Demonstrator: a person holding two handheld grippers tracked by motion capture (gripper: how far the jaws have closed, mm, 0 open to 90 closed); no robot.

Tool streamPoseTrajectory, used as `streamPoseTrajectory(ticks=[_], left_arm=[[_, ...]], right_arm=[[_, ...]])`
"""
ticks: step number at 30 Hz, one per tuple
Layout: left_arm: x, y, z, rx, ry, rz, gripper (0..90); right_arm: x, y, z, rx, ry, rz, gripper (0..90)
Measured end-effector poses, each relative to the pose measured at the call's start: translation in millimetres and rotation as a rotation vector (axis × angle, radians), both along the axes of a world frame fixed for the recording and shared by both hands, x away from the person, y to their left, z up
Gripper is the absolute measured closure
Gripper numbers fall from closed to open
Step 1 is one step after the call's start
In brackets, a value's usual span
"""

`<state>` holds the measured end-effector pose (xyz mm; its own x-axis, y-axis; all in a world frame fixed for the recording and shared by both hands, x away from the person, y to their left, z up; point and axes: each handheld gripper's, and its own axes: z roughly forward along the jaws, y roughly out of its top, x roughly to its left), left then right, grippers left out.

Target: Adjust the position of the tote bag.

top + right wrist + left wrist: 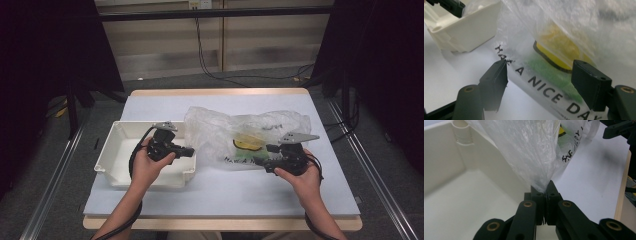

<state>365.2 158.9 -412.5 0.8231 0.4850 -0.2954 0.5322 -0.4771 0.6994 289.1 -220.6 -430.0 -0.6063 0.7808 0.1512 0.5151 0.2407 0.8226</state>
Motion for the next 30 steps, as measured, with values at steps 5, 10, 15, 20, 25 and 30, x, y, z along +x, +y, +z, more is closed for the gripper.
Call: streamPoseTrajectory(ticks=[5, 10, 15, 20, 25, 30], left_arm=[[-1.1, 0.3, 0.8, 0.007, -0.003, 0.000, 88.6], [-1.3, 1.3, 0.6, 0.005, -0.001, 0.000, 88.6], [-2.2, 1.1, 2.4, 0.007, -0.007, 0.000, 88.6], [-2.6, 1.1, 3.9, 0.005, -0.007, -0.005, 88.7], [-2.4, 2.8, 4.8, 0.007, -0.011, -0.003, 88.7], [-2.5, 2.8, 5.7, 0.004, -0.007, -0.006, 88.7]], right_arm=[[6.5, 5.0, 6.6, -0.012, -0.013, -0.008, 28.7], [8.3, 4.5, 10.1, 0.002, -0.024, -0.007, 28.3], [8.6, 6.1, 14.9, -0.004, -0.036, -0.005, 26.7], [9.9, 8.6, 20.2, -0.004, -0.053, -0.008, 25.9], [12.4, 8.6, 23.4, -0.010, -0.065, -0.011, 25.3], [17.4, 7.7, 25.9, -0.043, -0.073, -0.025, 21.1]])
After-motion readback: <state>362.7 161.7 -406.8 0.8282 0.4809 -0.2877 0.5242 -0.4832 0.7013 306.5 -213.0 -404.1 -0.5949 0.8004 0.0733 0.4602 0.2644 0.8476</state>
